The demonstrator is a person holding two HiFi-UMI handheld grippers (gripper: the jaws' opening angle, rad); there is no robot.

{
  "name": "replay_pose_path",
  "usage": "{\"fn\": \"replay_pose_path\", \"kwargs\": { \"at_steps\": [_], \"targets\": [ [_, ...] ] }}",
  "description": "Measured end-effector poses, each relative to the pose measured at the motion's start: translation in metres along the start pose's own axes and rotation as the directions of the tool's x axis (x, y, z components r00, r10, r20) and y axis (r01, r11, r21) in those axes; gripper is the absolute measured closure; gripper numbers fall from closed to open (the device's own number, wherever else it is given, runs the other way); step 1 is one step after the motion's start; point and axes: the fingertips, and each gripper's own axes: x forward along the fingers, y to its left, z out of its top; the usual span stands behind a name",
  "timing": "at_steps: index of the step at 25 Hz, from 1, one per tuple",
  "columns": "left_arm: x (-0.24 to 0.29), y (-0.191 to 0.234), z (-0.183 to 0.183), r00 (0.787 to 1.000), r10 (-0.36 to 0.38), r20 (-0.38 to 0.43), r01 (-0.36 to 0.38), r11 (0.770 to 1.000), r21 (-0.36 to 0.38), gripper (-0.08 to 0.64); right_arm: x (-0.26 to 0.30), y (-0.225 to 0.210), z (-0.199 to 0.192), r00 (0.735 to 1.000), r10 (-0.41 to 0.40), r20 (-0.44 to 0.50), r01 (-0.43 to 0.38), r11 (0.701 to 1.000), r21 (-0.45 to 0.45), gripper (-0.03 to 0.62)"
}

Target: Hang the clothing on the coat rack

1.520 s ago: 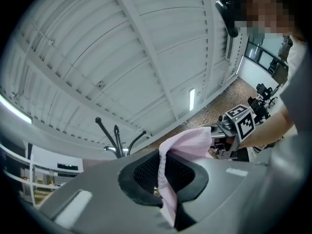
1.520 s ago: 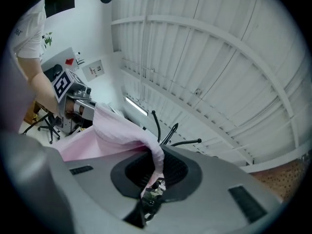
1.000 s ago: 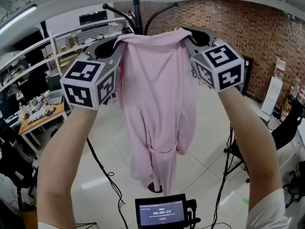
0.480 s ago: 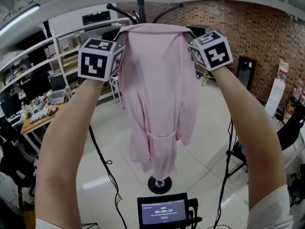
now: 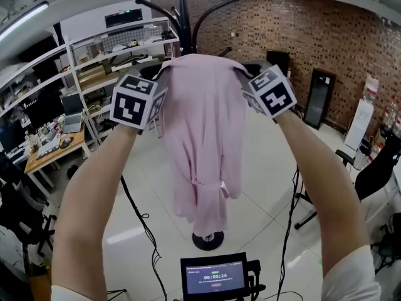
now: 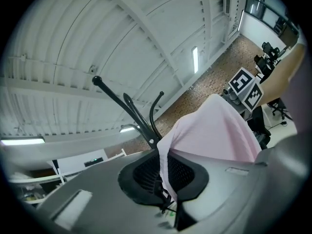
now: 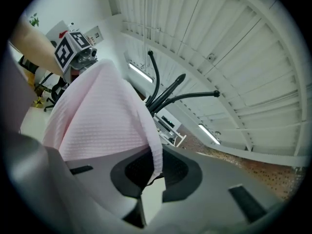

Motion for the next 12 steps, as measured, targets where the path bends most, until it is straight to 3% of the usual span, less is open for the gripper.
{"fn": "replay_pose_path", "kwargs": {
  "at_steps": [6,9,12],
  "targets": [
    [-0.01,-0.027,-0.025,1.0,-0.023,0.007,0.023,0.999,-0.025,0.541,-0.01,0.04,-0.014,0.998,0.051,0.031,-0.051,0.999,0.005,0.571],
    [-0.021,-0.052,-0.03,0.999,-0.036,0.032,0.036,0.999,0.002,0.541,-0.022,0.058,-0.013,0.996,0.07,0.062,-0.071,0.997,0.012,0.571],
    [-0.031,-0.074,-0.032,0.996,-0.057,0.075,0.059,0.998,-0.025,0.54,-0.034,0.077,-0.007,0.992,0.081,0.097,-0.083,0.996,0.017,0.572]
  ]
}}
